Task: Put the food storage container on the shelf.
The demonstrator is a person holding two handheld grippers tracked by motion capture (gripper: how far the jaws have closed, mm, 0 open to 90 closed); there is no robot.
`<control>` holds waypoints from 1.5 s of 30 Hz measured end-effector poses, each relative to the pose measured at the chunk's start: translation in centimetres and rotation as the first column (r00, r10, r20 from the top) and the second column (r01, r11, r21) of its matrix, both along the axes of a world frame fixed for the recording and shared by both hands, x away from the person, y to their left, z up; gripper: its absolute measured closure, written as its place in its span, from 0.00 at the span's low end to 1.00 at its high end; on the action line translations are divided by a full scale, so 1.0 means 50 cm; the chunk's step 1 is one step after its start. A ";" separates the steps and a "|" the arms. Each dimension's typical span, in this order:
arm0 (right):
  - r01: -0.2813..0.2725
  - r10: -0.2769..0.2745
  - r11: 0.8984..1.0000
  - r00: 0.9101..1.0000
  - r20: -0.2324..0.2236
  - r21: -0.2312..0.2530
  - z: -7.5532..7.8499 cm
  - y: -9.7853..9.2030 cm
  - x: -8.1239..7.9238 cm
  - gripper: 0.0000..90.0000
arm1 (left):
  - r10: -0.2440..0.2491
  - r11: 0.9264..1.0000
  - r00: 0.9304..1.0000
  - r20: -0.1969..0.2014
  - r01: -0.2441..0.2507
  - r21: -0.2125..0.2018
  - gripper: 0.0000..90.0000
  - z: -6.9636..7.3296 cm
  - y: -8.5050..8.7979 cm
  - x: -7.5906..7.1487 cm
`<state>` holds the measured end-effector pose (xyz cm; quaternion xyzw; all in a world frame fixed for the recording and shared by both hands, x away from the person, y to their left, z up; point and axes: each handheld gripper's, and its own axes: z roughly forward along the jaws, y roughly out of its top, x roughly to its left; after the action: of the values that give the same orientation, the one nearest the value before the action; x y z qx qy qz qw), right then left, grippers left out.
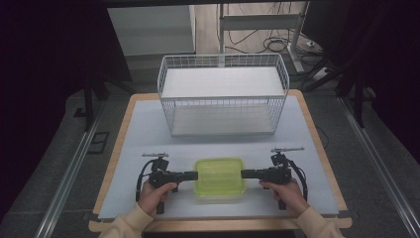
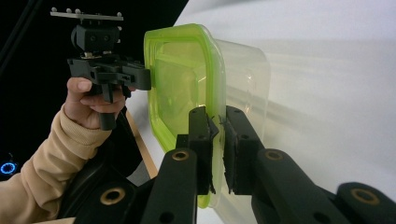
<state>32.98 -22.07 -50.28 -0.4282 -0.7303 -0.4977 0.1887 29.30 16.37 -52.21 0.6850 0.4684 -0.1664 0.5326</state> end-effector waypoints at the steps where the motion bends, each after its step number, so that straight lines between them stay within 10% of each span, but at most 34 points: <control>1: 0.002 -0.002 1.000 1.000 0.007 0.000 0.001 0.000 -0.001 0.91 | -0.001 1.000 1.000 0.011 0.001 0.004 0.91 0.004 0.000 -0.001; 45: 0.041 -0.037 0.999 0.983 0.178 -0.019 0.071 0.004 0.000 0.91 | -0.010 0.999 0.994 0.112 0.006 0.036 0.91 0.059 -0.006 0.035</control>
<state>33.00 -21.88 -46.75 -0.3983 -0.7413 -0.5293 0.1082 31.02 16.08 -49.25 0.7044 0.4379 -0.1215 0.5453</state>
